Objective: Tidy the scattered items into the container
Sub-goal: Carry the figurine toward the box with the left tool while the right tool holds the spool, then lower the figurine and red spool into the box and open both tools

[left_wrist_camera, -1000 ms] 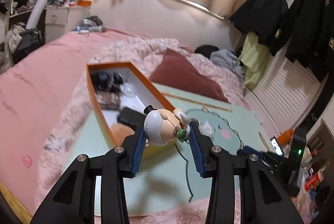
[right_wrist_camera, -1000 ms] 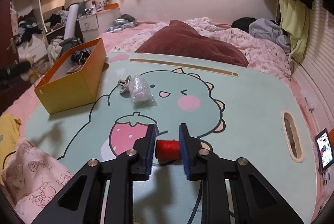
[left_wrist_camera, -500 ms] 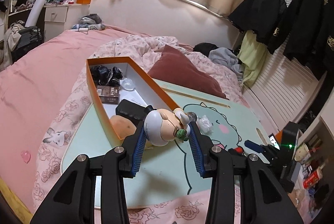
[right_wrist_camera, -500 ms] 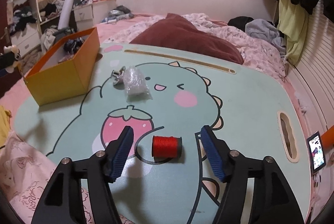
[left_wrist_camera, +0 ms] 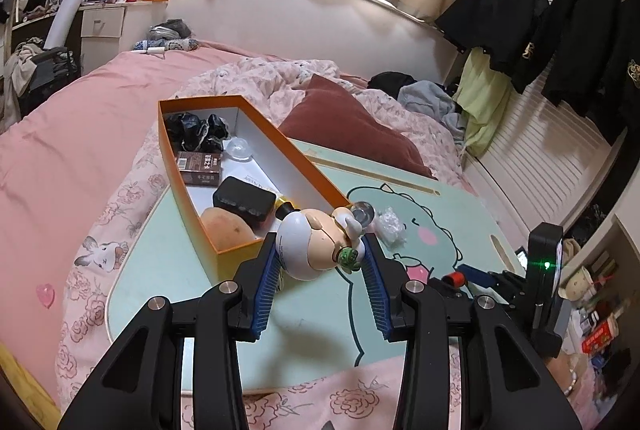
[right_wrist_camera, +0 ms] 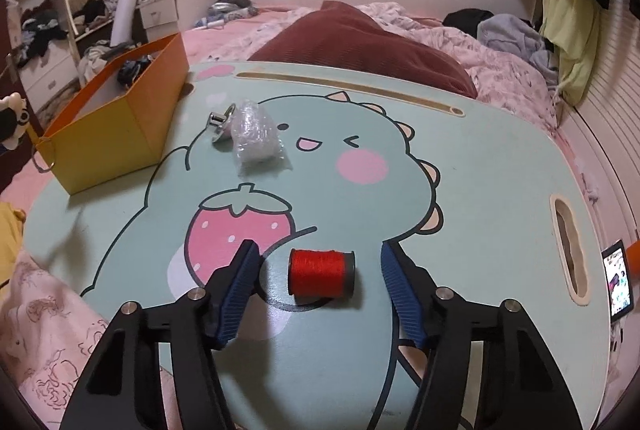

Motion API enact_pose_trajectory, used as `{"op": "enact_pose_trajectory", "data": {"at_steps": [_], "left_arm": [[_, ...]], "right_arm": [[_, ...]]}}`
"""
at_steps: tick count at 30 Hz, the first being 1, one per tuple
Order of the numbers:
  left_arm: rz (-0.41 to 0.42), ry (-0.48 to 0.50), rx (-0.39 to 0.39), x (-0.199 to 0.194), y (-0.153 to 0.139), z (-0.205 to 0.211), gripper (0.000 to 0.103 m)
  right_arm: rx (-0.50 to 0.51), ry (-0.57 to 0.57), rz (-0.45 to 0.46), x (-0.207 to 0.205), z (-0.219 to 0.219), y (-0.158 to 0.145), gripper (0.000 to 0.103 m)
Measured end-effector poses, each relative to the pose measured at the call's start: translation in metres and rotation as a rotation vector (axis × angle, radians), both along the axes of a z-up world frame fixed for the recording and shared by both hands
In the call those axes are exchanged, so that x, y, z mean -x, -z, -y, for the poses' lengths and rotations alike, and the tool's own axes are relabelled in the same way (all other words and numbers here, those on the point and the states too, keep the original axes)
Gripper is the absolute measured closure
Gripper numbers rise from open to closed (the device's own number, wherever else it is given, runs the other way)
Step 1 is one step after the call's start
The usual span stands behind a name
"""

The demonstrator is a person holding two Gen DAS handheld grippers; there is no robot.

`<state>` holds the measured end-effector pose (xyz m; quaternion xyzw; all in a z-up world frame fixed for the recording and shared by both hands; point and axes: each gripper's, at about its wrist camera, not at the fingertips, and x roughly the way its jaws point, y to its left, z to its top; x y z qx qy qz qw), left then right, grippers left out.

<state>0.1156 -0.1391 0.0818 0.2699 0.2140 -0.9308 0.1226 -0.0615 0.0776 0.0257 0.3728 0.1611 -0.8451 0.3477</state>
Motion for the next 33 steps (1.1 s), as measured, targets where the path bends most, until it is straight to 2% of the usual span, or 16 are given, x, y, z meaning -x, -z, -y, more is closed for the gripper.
{"op": "enact_pose_trajectory", "data": {"at_steps": [2, 5, 6, 7, 10, 25, 33], "left_arm": [[0.001, 0.001, -0.001, 0.000, 0.000, -0.001, 0.061], [-0.001, 0.001, -0.005, -0.001, 0.000, -0.001, 0.061], [-0.003, 0.000, -0.009, -0.001, 0.000, -0.001, 0.061], [-0.004, -0.002, -0.010, -0.002, 0.000, -0.001, 0.061], [-0.006, -0.007, -0.005, -0.003, -0.001, 0.000, 0.061], [0.019, 0.001, 0.006, 0.002, 0.000, 0.001, 0.061], [-0.005, -0.020, 0.079, 0.017, -0.040, 0.022, 0.061]], "right_arm": [[0.000, 0.004, -0.002, 0.000, 0.000, 0.000, 0.043], [-0.001, 0.011, -0.011, -0.001, -0.001, -0.002, 0.061], [-0.004, 0.014, -0.017, -0.003, -0.001, -0.002, 0.074], [-0.014, 0.022, -0.032, -0.005, -0.001, -0.003, 0.076], [-0.036, 0.025, -0.063, -0.009, 0.001, -0.003, 0.076], [-0.026, 0.021, -0.066, -0.008, 0.000, -0.005, 0.077], [0.002, -0.040, -0.138, -0.010, 0.030, -0.044, 0.076]]}}
